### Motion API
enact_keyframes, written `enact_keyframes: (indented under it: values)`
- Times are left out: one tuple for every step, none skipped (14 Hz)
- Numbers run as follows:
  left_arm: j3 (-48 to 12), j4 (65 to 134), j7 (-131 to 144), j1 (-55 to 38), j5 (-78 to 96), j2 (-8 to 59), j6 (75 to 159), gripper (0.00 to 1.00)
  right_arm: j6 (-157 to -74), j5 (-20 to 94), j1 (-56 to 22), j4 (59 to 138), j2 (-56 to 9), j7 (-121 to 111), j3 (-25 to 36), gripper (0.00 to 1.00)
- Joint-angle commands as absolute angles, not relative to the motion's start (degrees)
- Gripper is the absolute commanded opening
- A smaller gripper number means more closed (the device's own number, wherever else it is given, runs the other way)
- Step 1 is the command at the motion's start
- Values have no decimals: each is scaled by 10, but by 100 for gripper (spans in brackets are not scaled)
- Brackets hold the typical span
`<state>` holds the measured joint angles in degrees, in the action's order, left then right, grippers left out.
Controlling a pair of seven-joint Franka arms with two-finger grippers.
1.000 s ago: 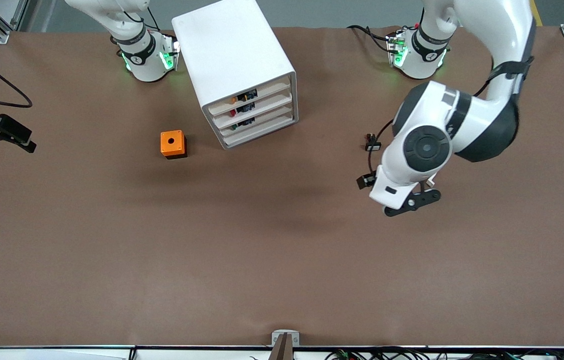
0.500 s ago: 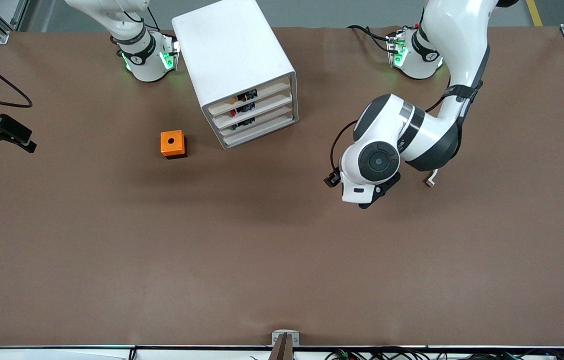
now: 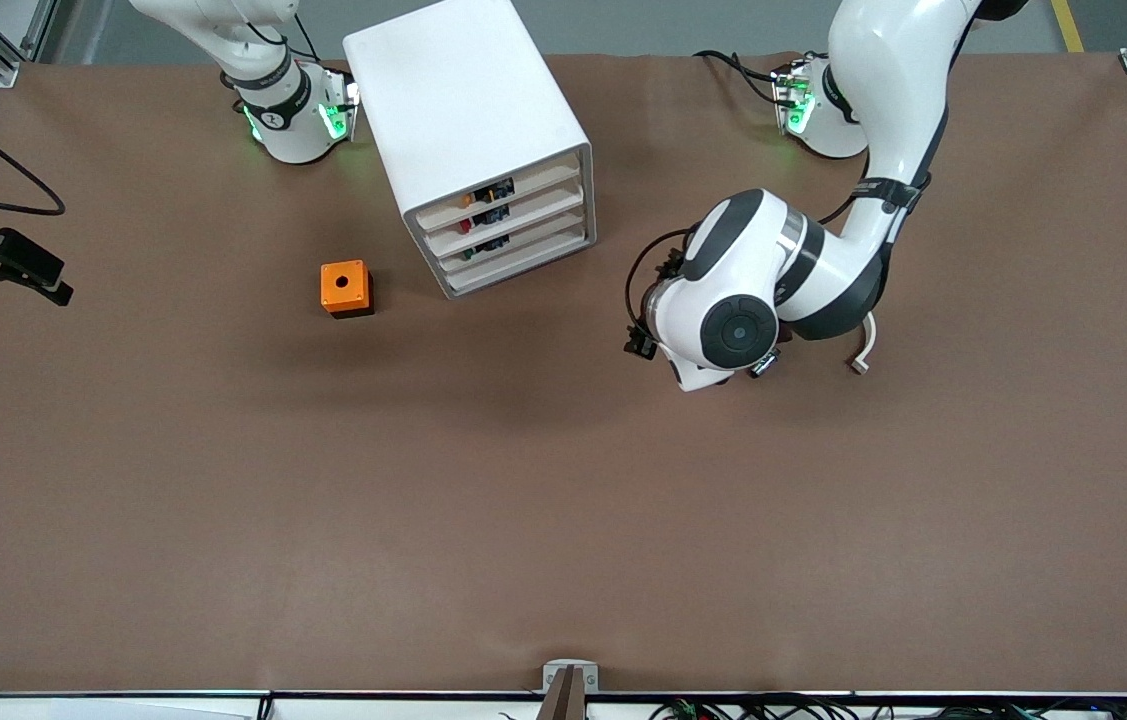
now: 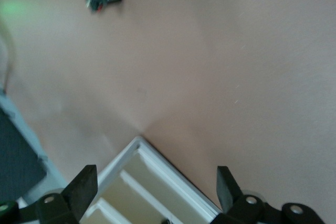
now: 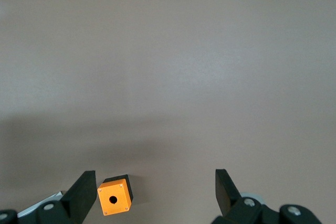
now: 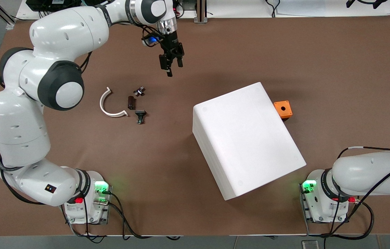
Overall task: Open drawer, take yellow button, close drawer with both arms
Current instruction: 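Move the left gripper to the white cabinet's drawer front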
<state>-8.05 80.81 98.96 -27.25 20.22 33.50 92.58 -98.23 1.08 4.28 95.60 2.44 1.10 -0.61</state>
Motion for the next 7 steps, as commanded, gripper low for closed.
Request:
enact_keyframes:
  values:
    - [-78,797,1058,-277,252,354,904,100,-983,8,43,958,31,5,-8,100]
    - [-78,797,1076,-277,257,362,890,100,-983,8,43,958,31,5,-8,100]
    - [-79,797,1088,-283,261,369,881,100,-983,8,43,958,30,5,-8,100]
    - [-78,797,1106,-288,279,375,874,100,-983,8,43,958,30,5,-8,100]
    - [-78,797,1133,-291,306,385,869,100,-983,8,43,958,30,5,-8,100]
    - [-78,797,1156,-291,331,390,869,99,-983,8,43,958,31,5,-8,100]
    - [-78,797,1174,-291,359,396,869,99,-983,8,43,958,30,5,-8,100]
